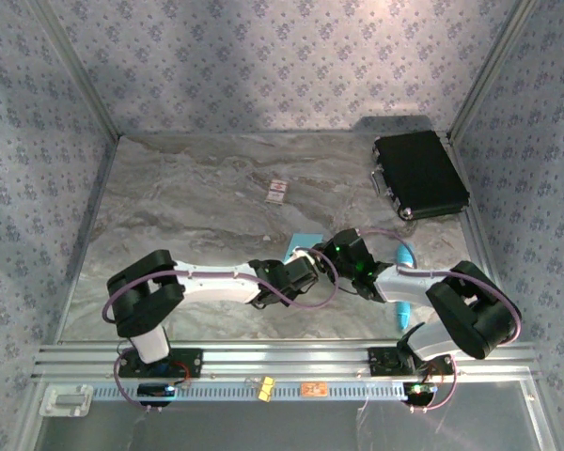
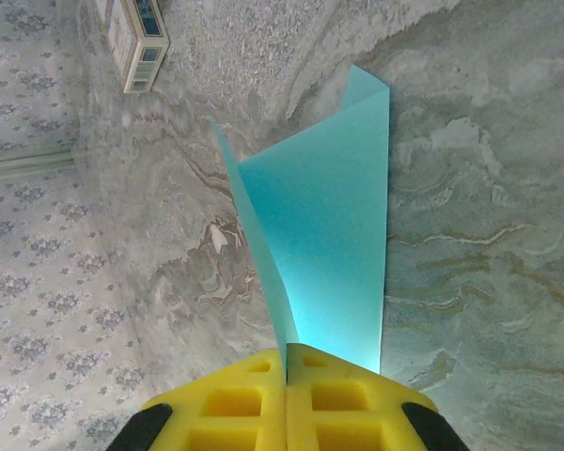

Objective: Fold a paper plane with a square sheet of paper (pick it up from the middle)
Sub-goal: Fold the wing for the fifth time at the center of the table.

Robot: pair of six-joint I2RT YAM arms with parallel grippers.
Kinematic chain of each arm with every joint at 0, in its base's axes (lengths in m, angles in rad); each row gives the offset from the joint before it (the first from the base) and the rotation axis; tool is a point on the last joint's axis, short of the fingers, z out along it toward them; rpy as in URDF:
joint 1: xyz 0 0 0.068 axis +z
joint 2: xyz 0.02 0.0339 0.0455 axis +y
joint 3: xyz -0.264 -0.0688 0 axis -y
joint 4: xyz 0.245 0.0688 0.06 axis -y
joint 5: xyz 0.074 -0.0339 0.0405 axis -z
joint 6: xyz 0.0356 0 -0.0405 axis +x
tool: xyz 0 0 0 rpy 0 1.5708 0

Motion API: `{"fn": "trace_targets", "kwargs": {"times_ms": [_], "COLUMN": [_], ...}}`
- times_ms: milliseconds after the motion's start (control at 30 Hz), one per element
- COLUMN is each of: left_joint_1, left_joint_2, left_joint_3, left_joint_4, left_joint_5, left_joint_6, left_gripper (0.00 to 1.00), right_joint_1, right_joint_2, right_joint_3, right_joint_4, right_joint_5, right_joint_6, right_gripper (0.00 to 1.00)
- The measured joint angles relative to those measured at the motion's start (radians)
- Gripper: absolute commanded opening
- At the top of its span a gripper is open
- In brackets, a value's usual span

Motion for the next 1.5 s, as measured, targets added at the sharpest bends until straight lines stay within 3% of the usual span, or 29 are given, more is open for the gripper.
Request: {"fn": "trace_targets", "kwargs": {"times_ms": [433,900,1133,1333,1500], "left_joint_1": [0.000,0.000,0.000,0.001,0.023], "left_joint_2": [0.007,0.008,0.008,0.008,0.004], "left_joint_3": [0.001,0.001,0.001,0.001,-0.010], "left_joint_4": [-0.003,-0.014,-0.015,-0.015,0.005], "left_joint_5": [-0.003,-0.010,-0.010,-0.008,0.032], "left_joint_6": [-0.003,-0.004,-0.013,-0.014,-0.030], "left_gripper": [0.20,0.22,0.12,0.06,0.01], "right_joint_1": [0.000,0.000,0.000,0.000,-0.008], "right_joint_2": [0.000,0.000,0.000,0.000,-0.061], "right_joint_3": [0.000,0.000,0.000,0.000,0.000], "right_joint_4": [0.000,0.000,0.000,-0.005,-0.109], "right_joint_5": [0.000,0.000,-0.001,-0.001,0.014], "right_joint_6": [0.000,0.000,0.000,-0.008,-0.063], "right_gripper": [0.07,0.07,0.08,0.19,0.39]}}
